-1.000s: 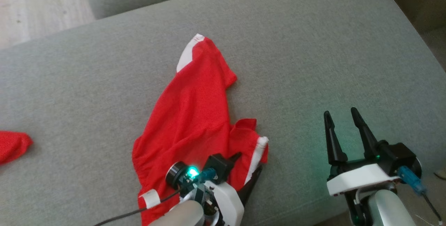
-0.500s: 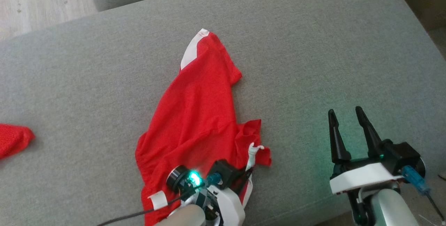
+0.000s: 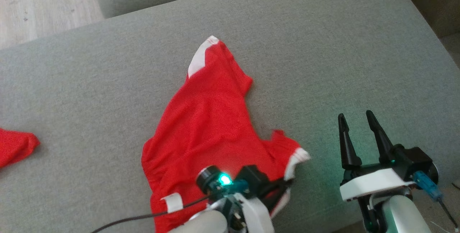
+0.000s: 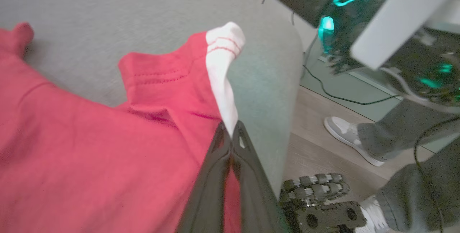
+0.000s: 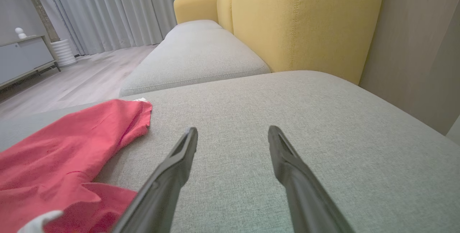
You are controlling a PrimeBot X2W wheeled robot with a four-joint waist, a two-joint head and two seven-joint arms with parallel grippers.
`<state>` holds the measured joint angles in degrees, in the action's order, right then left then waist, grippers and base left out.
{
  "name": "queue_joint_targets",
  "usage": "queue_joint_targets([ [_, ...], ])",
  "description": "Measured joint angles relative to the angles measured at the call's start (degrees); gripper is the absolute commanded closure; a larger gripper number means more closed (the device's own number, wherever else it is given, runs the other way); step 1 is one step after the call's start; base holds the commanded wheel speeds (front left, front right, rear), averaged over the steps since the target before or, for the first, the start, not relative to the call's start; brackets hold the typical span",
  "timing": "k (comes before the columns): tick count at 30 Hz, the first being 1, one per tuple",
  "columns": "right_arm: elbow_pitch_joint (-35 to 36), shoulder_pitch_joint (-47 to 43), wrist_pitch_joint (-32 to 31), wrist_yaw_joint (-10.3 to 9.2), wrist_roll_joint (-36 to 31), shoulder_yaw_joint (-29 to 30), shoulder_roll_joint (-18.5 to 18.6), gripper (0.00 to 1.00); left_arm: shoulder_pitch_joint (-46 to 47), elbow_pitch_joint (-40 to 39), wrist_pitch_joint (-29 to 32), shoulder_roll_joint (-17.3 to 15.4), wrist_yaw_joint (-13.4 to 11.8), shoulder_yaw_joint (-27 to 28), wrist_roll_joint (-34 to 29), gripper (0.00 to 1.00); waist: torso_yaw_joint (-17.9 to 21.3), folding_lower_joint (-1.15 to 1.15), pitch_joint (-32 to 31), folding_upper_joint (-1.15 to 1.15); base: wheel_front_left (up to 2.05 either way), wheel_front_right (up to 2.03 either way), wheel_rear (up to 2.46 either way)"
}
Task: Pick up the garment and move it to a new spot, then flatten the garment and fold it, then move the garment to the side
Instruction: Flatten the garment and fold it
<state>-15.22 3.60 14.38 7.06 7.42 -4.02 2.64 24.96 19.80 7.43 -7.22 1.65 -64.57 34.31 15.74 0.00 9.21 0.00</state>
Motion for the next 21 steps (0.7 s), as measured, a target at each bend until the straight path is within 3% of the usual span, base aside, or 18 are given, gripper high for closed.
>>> queue_joint_targets([
  [2,-0.1,0.0,0.0,0.00,-0.3,0.0,0.0,0.00,0.6,-2.2,1.5,0.0,0.9,-1.1,0.0,1.00,0.1,0.00,0.0,0.00,0.00,0.00,0.00],
  [3,-0.2,0.0,0.0,0.00,-0.3,-0.2,0.0,0.00,0.7,-2.8,1.6,0.0,1.0,-1.7,-0.1,0.60,0.2,0.00,-0.1,0.00,0.00,0.00,0.00],
  [4,-0.3,0.0,0.0,0.00,-0.3,-0.4,0.0,0.00,1.0,-3.1,1.6,-0.1,1.4,-2.5,-0.7,0.60,0.4,0.00,0.0,0.00,0.00,0.00,0.00],
  [5,-0.4,0.0,0.0,0.00,-0.3,-0.8,0.0,0.00,1.0,-3.1,1.5,-0.2,1.9,-3.1,-1.1,0.00,0.6,0.00,0.0,0.00,0.00,0.00,0.00],
  [13,-0.6,0.0,0.0,0.00,-0.3,-0.9,0.0,0.00,0.5,-3.0,-0.6,0.0,2.8,-3.4,1.7,0.00,1.5,0.00,-0.3,0.00,0.00,0.00,0.00],
  [17,-0.6,0.0,0.0,0.00,-0.3,-0.3,0.0,0.00,0.5,-3.5,-2.0,-1.9,-0.7,1.0,2.5,0.00,1.1,0.00,-0.5,0.00,0.00,0.00,0.00],
  [21,-0.6,-0.1,0.0,0.00,-0.3,-0.3,0.0,0.00,0.9,-1.2,-1.3,-6.8,-6.5,4.3,0.9,0.00,0.6,0.00,-0.8,0.00,0.00,0.00,0.00],
])
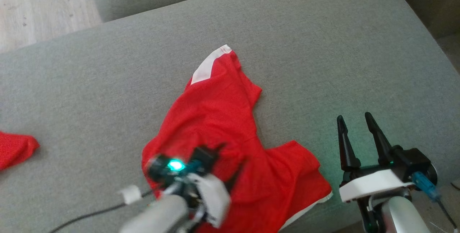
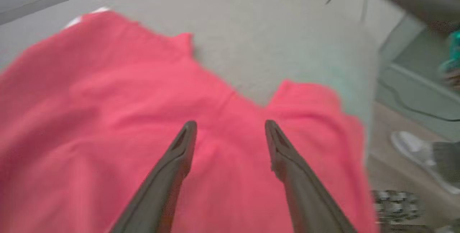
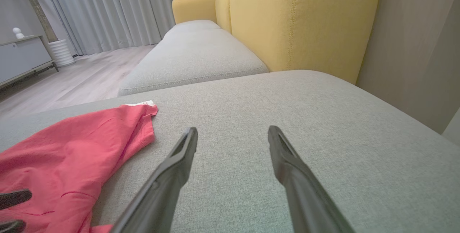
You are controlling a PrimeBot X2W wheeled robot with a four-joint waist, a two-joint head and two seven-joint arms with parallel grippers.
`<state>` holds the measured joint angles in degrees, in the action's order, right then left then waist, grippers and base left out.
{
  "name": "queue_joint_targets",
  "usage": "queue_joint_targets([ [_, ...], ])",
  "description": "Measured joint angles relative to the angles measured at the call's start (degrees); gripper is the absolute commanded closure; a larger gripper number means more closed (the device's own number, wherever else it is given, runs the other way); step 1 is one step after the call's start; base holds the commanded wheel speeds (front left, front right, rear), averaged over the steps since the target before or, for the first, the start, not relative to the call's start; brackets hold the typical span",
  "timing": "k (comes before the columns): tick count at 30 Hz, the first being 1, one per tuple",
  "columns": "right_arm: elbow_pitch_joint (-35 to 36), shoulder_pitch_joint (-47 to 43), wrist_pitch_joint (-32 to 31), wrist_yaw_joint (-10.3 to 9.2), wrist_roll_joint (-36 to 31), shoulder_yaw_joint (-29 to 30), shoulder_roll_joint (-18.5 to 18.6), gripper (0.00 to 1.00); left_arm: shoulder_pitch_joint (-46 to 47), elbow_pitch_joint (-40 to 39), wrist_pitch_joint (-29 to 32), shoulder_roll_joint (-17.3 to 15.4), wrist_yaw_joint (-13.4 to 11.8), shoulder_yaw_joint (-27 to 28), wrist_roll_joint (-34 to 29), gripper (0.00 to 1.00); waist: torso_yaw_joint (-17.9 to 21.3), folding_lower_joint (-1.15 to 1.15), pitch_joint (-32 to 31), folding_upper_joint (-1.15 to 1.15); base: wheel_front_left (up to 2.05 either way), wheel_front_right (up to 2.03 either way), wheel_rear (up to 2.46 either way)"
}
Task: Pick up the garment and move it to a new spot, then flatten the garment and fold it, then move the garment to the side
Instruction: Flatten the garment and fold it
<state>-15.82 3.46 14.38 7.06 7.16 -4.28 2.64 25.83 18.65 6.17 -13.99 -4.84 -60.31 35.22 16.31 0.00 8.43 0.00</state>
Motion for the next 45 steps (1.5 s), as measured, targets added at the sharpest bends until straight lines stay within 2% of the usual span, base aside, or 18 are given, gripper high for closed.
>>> queue_joint_targets([
  [3,0.0,0.0,0.0,0.00,0.1,0.0,0.0,0.00,0.1,1.9,2.2,-3.5,-2.1,1.4,0.0,0.00,-0.4,0.00,-0.2,0.00,0.00,0.00,0.00],
  [5,0.0,0.0,0.0,-0.01,0.1,0.0,0.0,0.00,0.1,2.0,3.1,-4.2,-2.2,1.5,0.0,0.00,-0.5,0.00,-0.2,0.00,0.00,0.00,0.00],
  [13,0.0,0.0,0.0,0.00,0.1,-0.1,0.0,0.00,1.3,1.6,10.3,-5.4,2.3,-1.3,1.3,0.00,-0.8,0.00,0.2,0.00,0.00,0.00,0.00],
  [16,0.0,0.0,0.0,0.00,0.1,-0.4,0.0,0.00,2.6,2.3,11.7,-5.4,3.2,-2.6,1.1,0.00,-0.6,0.00,0.9,0.00,0.00,0.00,0.00],
  [17,0.0,0.0,0.0,0.00,0.1,-0.4,0.0,0.00,3.1,2.6,12.1,-5.4,3.6,-3.0,0.8,0.92,-0.5,0.00,1.0,0.00,0.00,0.00,0.00],
  [18,0.1,0.1,0.0,0.00,0.1,-0.5,0.0,0.00,3.6,2.9,12.4,-5.3,4.1,-3.2,0.6,1.00,-0.4,0.00,1.2,0.00,0.00,0.00,0.00],
  [21,0.1,0.1,0.0,0.00,0.1,-0.5,0.0,0.00,4.9,3.3,14.0,-5.4,6.9,-3.8,1.4,1.00,0.0,0.00,1.8,0.00,0.00,0.00,0.00],
  [24,0.2,0.1,0.0,0.00,0.1,-0.2,0.0,0.00,4.9,3.1,13.6,-5.4,7.0,-3.6,1.9,1.00,0.1,0.00,2.2,0.00,0.00,0.00,0.00],
  [26,0.3,0.1,0.0,0.00,0.1,0.0,0.0,0.00,4.8,3.2,12.1,-5.5,5.7,-3.2,1.8,1.00,-0.1,0.00,2.4,0.00,0.00,0.00,0.00],
  [29,0.3,0.1,0.0,0.00,0.1,0.2,0.0,0.00,4.8,4.6,7.2,-4.8,1.7,-1.4,0.4,1.00,-0.6,0.00,2.6,0.00,0.00,0.00,0.00],
  [34,0.3,0.8,0.0,0.00,0.1,0.1,0.0,0.00,7.0,9.4,2.5,-4.9,-1.5,3.1,0.4,1.00,-1.2,0.00,2.6,0.00,0.00,0.00,0.00],
  [45,-0.2,0.9,0.0,-0.01,0.1,-0.8,0.0,0.00,13.7,23.2,-6.7,-4.3,-2.3,8.7,1.0,1.00,-0.2,0.00,2.3,0.00,0.00,0.00,0.00],
])
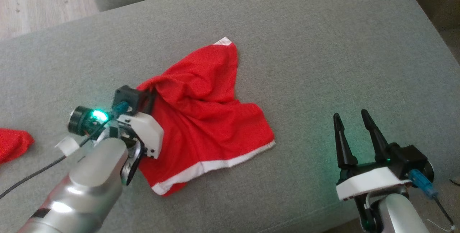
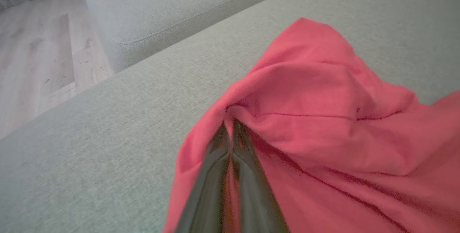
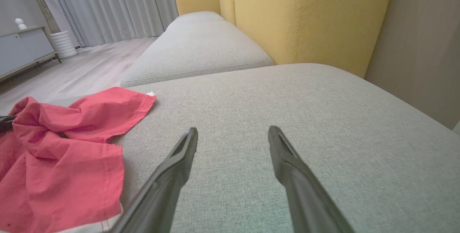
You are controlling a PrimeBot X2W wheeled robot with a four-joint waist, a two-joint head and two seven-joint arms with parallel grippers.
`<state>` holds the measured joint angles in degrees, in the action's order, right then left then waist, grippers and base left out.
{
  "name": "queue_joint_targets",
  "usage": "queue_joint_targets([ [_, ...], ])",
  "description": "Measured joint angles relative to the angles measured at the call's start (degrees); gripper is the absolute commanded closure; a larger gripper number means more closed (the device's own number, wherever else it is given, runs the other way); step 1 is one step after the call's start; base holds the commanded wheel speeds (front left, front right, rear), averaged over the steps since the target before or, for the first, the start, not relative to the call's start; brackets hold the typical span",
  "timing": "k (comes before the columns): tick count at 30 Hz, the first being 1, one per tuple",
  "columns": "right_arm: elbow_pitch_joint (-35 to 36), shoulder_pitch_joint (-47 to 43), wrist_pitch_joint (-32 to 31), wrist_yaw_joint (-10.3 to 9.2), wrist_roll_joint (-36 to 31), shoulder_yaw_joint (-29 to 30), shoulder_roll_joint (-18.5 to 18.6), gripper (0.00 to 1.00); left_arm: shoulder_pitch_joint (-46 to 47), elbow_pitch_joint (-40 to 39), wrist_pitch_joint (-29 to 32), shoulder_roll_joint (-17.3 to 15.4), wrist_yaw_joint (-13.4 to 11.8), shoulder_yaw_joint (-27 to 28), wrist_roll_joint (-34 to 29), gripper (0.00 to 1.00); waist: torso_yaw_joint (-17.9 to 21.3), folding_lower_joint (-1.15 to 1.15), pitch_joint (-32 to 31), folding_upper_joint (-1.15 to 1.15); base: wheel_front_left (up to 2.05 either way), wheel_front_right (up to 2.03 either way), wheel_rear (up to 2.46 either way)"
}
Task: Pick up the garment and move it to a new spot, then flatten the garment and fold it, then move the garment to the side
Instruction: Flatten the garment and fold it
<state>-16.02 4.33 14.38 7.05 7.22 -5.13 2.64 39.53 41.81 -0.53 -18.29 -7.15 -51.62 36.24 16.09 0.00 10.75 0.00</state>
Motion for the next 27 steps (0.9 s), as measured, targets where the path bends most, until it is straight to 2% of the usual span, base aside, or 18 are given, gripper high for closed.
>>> queue_joint_targets([
  [4,-0.4,0.0,0.0,0.01,0.0,0.0,0.0,0.00,0.1,3.5,-3.0,1.4,0.4,1.4,1.5,1.00,0.3,0.00,-0.6,0.00,0.00,0.00,0.00],
  [5,-0.4,0.0,0.0,0.01,0.0,0.1,0.0,0.00,0.0,3.8,-4.2,1.8,0.6,1.7,2.1,0.75,0.3,0.00,-0.9,0.00,0.00,0.00,0.00],
  [6,-0.4,0.0,0.0,0.01,0.0,0.2,0.0,0.00,-0.1,3.9,-5.6,2.0,0.7,1.8,2.2,0.30,0.3,0.00,-1.2,0.00,0.00,0.00,0.00],
  [7,-0.4,0.0,0.0,0.01,0.0,0.3,0.0,0.00,-0.2,3.8,-6.8,2.3,0.7,2.2,2.5,0.00,0.2,0.00,-1.5,0.00,0.00,0.00,0.00],
  [11,-0.3,-0.3,0.0,0.01,-0.3,1.6,0.0,0.00,-2.5,1.2,-11.5,2.8,0.7,4.3,4.1,0.00,-0.7,0.00,-2.8,0.00,0.00,0.00,0.00],
  [16,0.5,-0.6,0.0,0.01,-1.4,2.9,0.0,0.00,-8.2,-5.4,-13.4,2.5,-1.1,6.5,4.1,0.00,-2.3,-0.01,-4.3,0.00,0.00,0.00,0.00],
  [21,1.0,-2.1,0.0,0.01,-2.0,4.3,0.0,0.00,-18.2,-18.7,-13.9,1.2,-5.4,11.9,2.1,0.00,-5.2,-0.01,-6.2,0.00,0.00,0.00,0.00],
  [27,0.9,-3.1,0.0,0.01,-2.4,5.4,0.0,0.00,-33.4,-29.1,-13.9,1.3,-8.2,20.6,-3.3,0.00,-8.9,-0.01,-8.1,0.00,0.00,0.00,0.00],
])
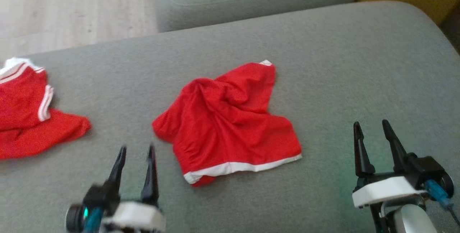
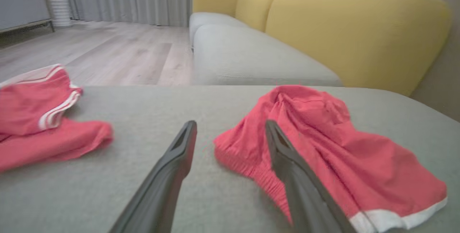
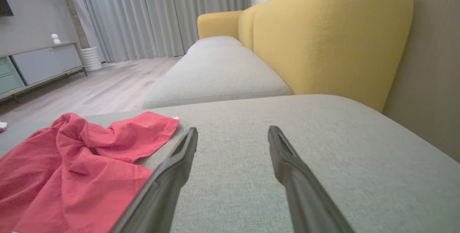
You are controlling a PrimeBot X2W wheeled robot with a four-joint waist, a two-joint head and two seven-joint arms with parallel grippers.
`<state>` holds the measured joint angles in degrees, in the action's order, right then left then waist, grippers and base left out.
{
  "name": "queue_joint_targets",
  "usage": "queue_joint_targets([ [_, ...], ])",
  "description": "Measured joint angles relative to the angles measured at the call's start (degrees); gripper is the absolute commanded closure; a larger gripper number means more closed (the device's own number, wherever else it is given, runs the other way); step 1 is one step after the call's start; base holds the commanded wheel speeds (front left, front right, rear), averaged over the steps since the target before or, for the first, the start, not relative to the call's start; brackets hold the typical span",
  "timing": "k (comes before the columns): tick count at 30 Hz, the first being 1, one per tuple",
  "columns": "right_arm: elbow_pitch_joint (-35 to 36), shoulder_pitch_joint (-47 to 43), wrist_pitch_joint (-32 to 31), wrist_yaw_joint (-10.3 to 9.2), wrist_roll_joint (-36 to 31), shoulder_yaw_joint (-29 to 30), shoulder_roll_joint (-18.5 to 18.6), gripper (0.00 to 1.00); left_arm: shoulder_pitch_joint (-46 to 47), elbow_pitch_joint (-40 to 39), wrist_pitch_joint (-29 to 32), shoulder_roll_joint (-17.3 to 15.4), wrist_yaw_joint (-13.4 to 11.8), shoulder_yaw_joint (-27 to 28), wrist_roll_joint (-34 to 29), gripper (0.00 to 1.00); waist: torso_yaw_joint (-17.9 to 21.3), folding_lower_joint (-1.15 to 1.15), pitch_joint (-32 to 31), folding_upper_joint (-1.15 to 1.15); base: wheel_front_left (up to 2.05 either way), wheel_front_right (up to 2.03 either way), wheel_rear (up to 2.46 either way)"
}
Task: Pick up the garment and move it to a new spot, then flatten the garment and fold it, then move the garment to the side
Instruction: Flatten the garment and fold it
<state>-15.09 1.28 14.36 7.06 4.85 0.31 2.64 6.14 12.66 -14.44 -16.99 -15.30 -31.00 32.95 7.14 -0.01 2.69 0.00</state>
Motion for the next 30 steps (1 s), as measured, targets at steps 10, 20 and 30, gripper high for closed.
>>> queue_joint_targets([
  [10,-2.8,-2.1,0.0,0.00,-0.3,-0.6,0.0,0.00,-12.6,-2.5,0.0,6.5,7.2,12.2,-9.0,0.00,-5.1,0.00,-2.0,0.00,0.00,0.00,0.00],
  [20,-4.5,-2.1,0.0,0.00,0.1,-2.1,0.0,0.00,-14.8,-1.2,0.0,11.7,14.5,21.6,-16.1,0.00,-6.1,0.01,-2.6,0.00,0.00,0.00,0.00],
  [30,-4.9,-2.0,0.0,0.00,0.3,-2.8,0.0,0.00,-14.8,-1.3,0.0,13.5,18.1,25.4,-19.4,0.00,-5.7,0.01,-2.3,0.00,0.00,0.00,0.00],
])
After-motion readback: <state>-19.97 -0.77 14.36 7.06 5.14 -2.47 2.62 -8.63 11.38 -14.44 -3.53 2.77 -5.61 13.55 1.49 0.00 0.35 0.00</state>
